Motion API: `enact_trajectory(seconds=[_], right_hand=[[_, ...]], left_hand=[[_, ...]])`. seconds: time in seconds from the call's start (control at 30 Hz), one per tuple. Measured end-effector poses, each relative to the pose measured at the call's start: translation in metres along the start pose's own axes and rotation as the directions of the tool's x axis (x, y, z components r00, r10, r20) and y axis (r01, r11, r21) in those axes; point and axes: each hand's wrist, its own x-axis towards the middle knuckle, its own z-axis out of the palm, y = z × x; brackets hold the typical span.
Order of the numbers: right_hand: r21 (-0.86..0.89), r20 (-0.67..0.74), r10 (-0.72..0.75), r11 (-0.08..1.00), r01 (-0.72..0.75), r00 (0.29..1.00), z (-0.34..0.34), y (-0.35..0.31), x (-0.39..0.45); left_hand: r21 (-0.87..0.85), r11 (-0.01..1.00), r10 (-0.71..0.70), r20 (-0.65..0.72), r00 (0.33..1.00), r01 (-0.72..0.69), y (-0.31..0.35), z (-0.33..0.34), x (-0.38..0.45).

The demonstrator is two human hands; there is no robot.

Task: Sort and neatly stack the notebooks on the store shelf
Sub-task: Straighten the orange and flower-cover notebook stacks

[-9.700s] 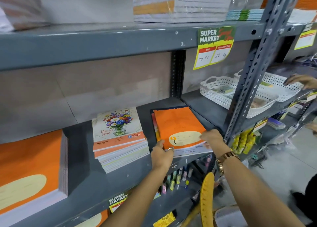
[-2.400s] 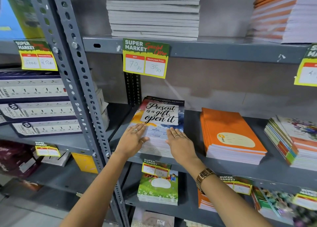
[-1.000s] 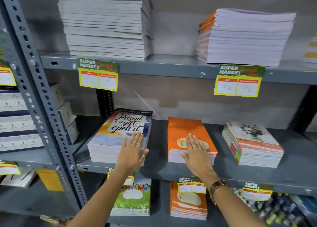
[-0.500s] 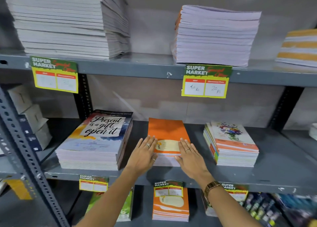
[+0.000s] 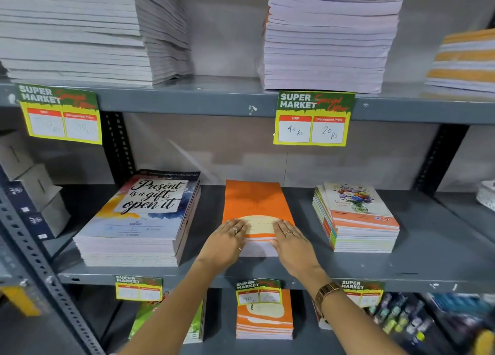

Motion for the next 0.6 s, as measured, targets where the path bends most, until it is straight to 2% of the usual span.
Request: enact_trajectory(seconds=[0.2, 0.6], right_hand=[[-0.009, -0.016, 0.009, 1.0, -0.009, 1.0, 0.002, -0.002, -0.002], [-0.011, -0.034, 0.041, 0.999, -0.041, 0.999, 0.008, -0.004, -0.002]], left_hand=[[0.001, 1.0, 0.023, -0.009, 1.0, -0.023, -0.004, 0.001, 0.001], [-0.038, 0.999, -0.017, -0.05, 0.999, 0.015, -0.002, 0.011, 0.0]])
